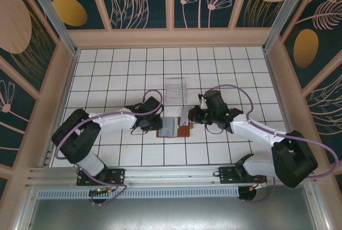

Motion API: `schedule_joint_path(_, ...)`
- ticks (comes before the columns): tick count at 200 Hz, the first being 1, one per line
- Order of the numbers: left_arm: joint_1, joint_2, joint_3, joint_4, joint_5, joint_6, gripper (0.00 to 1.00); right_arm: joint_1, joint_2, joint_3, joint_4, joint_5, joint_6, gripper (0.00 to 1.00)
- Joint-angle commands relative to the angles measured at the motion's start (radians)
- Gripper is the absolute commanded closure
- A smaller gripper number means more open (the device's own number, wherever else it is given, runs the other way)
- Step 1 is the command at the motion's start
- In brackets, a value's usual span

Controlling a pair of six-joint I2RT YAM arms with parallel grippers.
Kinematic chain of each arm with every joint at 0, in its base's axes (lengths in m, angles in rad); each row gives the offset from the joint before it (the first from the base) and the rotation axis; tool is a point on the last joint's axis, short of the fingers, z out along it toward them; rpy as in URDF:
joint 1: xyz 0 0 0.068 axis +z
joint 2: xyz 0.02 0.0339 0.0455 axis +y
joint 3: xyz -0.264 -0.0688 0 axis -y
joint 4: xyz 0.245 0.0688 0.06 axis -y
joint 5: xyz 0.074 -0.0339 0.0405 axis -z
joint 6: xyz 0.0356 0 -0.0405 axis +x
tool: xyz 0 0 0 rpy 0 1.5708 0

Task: Take the credit cards out of the card holder

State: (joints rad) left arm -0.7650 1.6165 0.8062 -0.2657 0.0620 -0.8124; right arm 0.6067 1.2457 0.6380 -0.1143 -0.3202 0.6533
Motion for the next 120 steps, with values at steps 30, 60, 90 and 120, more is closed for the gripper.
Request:
schedule_joint_path(30,-0.003,-0.038,-0.004,-0.056,-0.038,0.020,0.77,-0.010,-0.028,0.132,-0.101,0.067,-0.303,1.00)
schedule_joint_path(60,-0.003,-0.049,-0.002,-0.059,-0.045,0.019,0.77,-0.017,0.016,0.210,-0.139,0.110,-0.528,1.00)
schedule_joint_path(90,-0.002,-0.052,-0.004,-0.056,-0.042,0.018,0.76,-0.016,0.094,0.291,-0.177,0.144,-0.808,1.00)
schedule_joint_path(120,-0.002,-0.059,-0.009,-0.058,-0.044,0.019,0.76,-0.018,0.184,0.393,-0.214,0.171,-1.057,1.00)
